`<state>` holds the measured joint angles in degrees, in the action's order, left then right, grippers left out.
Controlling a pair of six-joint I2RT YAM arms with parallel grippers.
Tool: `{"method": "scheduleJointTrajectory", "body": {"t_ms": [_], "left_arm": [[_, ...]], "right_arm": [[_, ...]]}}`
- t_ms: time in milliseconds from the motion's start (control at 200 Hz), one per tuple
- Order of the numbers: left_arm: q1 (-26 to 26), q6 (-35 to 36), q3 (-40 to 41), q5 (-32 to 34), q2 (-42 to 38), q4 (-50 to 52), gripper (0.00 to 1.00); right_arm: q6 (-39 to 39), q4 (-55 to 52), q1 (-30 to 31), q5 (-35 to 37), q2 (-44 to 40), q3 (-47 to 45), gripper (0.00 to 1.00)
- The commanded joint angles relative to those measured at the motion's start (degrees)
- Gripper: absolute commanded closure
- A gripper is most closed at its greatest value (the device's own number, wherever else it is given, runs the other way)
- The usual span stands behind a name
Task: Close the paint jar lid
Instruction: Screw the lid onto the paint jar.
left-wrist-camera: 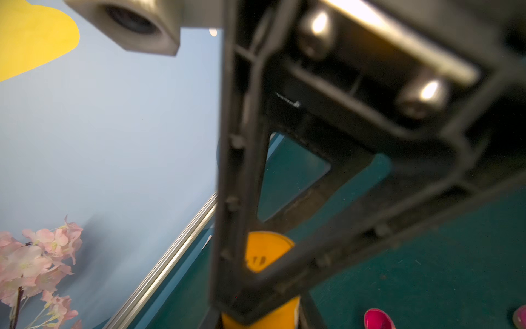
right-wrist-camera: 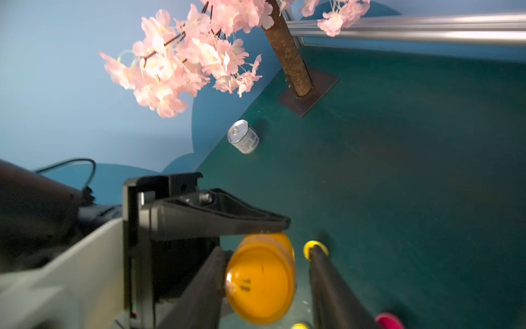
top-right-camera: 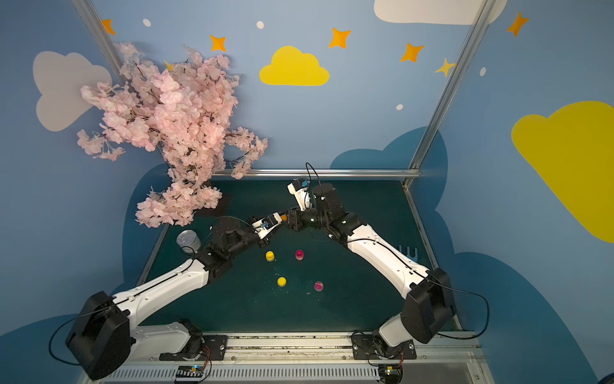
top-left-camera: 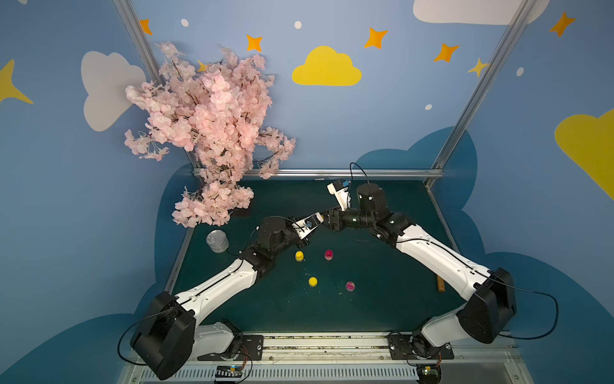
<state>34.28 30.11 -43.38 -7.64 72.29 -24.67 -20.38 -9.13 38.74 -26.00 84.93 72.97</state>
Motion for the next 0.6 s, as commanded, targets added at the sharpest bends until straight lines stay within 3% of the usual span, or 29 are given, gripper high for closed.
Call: {"method": "scheduleJointTrajectory", "body": {"t_ms": [0, 365, 596], "left_arm": [[-0.83, -4.06, 0.23, -3.47, -1.34, 1.54, 0.76], [-3.60, -9.30, 0.88, -17.70, -1.23, 4.99, 0.75], [-3.60, -9.49, 0.09, -17.86, -0.49, 4.36, 0.75]], "right_arm": [[-0.21, 0.51, -0.89, 1.46, -4.10, -2.77, 0.38], [2.93, 5.15, -2.79, -5.32, -7.14, -6.35, 0.33], [3.02, 2.65, -2.20, -7.88, -4.18, -4.06, 0.37]]}}
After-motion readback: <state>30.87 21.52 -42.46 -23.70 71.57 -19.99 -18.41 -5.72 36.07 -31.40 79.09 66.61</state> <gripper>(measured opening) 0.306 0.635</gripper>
